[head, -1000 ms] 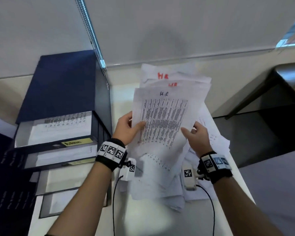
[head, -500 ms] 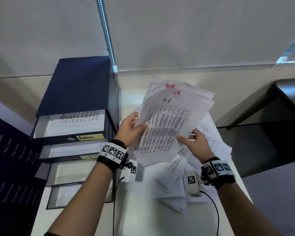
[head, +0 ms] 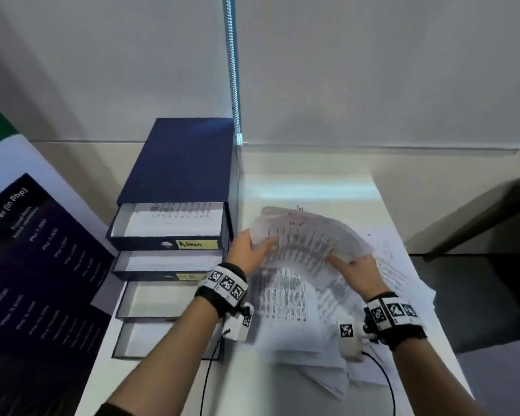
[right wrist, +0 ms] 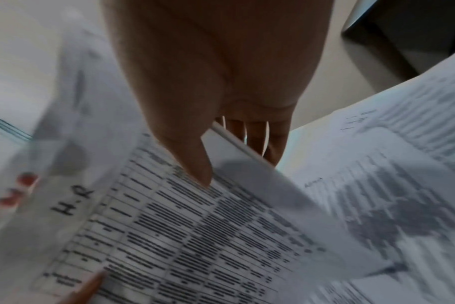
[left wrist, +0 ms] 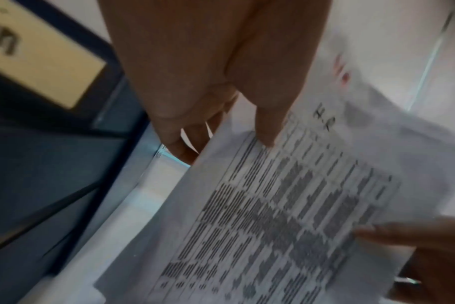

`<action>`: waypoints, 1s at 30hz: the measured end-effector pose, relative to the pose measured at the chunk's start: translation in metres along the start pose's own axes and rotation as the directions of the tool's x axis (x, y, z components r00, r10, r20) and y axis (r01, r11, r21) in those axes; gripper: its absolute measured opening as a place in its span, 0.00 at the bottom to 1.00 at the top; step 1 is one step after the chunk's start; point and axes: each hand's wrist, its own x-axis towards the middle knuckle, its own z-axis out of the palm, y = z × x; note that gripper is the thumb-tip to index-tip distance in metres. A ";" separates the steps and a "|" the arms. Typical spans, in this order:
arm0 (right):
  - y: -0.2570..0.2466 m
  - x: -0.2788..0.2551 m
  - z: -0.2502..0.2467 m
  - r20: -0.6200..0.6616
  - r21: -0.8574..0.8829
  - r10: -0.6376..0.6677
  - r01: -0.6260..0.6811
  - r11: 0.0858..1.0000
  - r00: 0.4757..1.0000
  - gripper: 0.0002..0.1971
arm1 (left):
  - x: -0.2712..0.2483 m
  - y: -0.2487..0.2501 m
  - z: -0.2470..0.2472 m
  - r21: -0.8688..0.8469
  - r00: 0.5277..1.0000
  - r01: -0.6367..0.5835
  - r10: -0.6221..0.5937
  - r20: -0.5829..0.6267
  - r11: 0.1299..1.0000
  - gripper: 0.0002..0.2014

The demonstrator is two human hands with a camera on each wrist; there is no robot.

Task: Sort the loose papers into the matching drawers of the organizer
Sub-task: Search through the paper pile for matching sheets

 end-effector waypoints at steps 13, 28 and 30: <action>-0.144 -0.056 0.049 0.119 0.297 -0.512 0.462 0.836 0.851 0.45 | -0.067 0.038 -0.134 -0.009 0.887 -0.146 0.127 -0.444 0.989 0.34; -0.116 -0.126 0.213 0.674 0.190 -0.135 0.006 0.982 0.726 0.18 | -0.211 -0.061 -0.262 -0.149 0.922 0.372 -0.383 -0.051 0.916 0.21; -0.121 -0.127 0.218 0.652 0.235 -0.092 -0.086 0.968 0.752 0.18 | -0.214 -0.055 -0.265 -0.209 0.920 0.368 -0.387 -0.062 0.906 0.23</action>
